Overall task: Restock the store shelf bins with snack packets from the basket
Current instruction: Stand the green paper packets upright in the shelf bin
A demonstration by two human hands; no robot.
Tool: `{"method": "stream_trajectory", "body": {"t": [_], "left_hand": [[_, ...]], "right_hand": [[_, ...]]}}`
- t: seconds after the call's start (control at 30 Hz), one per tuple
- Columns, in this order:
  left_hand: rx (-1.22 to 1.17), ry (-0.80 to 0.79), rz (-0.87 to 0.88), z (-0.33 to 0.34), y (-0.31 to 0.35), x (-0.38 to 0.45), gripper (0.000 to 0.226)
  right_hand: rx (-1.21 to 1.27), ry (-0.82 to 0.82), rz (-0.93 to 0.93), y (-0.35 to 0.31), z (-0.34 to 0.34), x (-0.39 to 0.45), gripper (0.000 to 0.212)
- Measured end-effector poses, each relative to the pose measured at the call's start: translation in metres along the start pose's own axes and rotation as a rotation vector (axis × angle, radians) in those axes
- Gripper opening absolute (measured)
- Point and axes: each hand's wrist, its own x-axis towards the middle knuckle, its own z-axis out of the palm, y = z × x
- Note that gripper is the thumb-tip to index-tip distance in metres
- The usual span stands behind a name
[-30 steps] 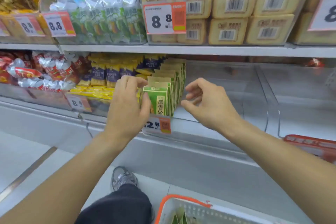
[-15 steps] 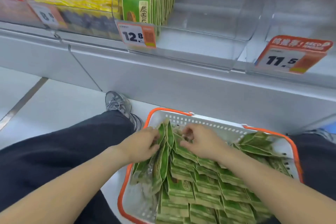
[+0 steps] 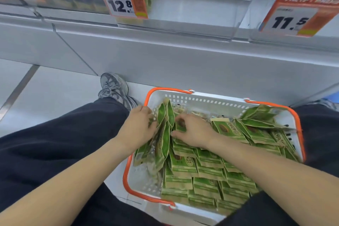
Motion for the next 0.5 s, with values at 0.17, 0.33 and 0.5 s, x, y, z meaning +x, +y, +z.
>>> {"method": "stream_trajectory", "body": {"t": [0.17, 0.33, 0.5], "left_hand": [[-0.044, 0.053, -0.127, 0.007, 0.003, -0.009, 0.057], [-0.350, -0.269, -0.368, 0.002, -0.009, -0.008, 0.041], [-0.254, -0.363, -0.254, 0.010, -0.001, -0.012, 0.009]], "right_hand": [[0.094, 0.122, -0.198, -0.018, 0.011, 0.003, 0.060], [-0.172, -0.032, -0.233, -0.013, 0.020, 0.013, 0.082], [-0.213, -0.089, -0.222, -0.015, 0.013, 0.021, 0.089]]}}
